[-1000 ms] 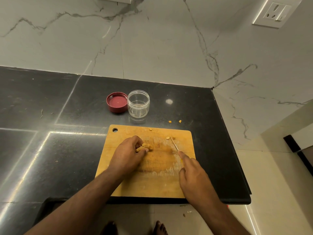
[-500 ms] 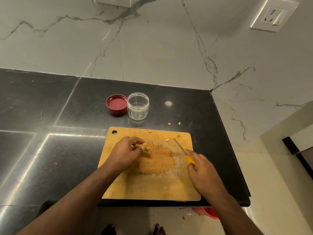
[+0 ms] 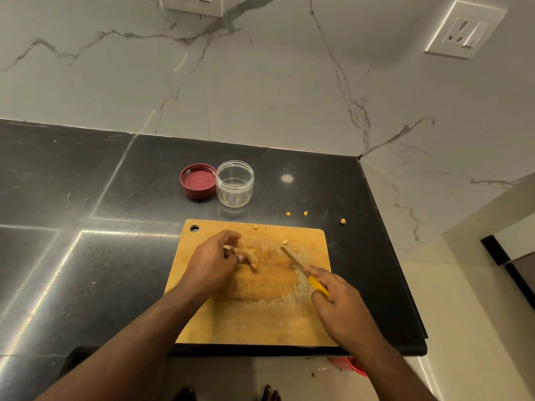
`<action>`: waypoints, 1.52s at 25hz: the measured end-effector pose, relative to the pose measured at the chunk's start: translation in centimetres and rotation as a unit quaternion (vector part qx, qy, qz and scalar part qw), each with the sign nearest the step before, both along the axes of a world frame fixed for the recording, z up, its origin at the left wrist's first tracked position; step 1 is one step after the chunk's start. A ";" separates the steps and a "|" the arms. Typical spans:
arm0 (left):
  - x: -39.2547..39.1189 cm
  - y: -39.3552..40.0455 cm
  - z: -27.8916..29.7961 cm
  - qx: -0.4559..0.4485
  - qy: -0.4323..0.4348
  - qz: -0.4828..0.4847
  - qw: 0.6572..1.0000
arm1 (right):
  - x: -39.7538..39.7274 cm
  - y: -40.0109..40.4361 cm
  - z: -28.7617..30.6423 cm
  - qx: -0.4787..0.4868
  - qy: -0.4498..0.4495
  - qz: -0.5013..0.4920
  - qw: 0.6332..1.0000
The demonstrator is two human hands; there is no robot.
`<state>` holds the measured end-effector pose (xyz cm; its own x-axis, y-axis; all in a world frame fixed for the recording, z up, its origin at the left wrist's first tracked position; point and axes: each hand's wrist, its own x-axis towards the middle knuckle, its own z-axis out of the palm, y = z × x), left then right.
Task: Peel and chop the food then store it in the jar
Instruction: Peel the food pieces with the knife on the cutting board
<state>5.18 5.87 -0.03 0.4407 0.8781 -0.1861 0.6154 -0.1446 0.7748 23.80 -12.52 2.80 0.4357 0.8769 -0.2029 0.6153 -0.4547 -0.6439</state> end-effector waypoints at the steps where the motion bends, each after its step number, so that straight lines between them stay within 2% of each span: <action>1: 0.1 0.0 0.0 0.006 -0.006 0.012 1.000 | -0.1 -0.1 -0.2 -0.003 0.009 0.007 1.000; 4: 0.3 -0.4 -0.1 0.010 -0.003 0.009 1.000 | 0.6 -0.5 -0.4 -0.013 0.026 -0.013 0.999; 8: 0.0 -0.9 -0.4 -0.011 0.002 -0.003 1.000 | 1.3 -1.0 -0.1 -0.001 0.006 -0.059 0.998; 13: 0.5 -1.1 -0.4 -0.007 -0.004 -0.005 1.000 | -1.6 0.0 0.2 0.029 0.090 -0.018 0.995; 16: 0.6 -0.6 -0.4 -0.021 0.008 -0.028 0.999 | -3.1 0.6 0.0 0.029 0.101 -0.006 0.994; 22: 0.6 -0.1 -0.4 -0.042 0.016 -0.045 0.998 | -4.5 1.4 0.0 0.016 0.049 0.023 0.998; 25: 1.2 -0.5 -0.4 -0.013 0.014 -0.028 0.999 | -4.7 1.8 0.0 0.014 0.032 0.027 0.999; 28: 1.7 -0.2 -0.5 0.025 0.051 -0.030 0.998 | -4.8 2.1 0.1 0.013 0.014 0.037 0.999; 33: 2.0 0.3 -0.5 0.030 0.082 -0.045 0.995 | -4.7 3.2 0.3 0.020 -0.013 0.053 0.998; 38: 2.0 0.5 -0.6 0.031 0.072 -0.054 0.995 | -4.9 3.9 0.3 0.010 -0.033 0.077 0.996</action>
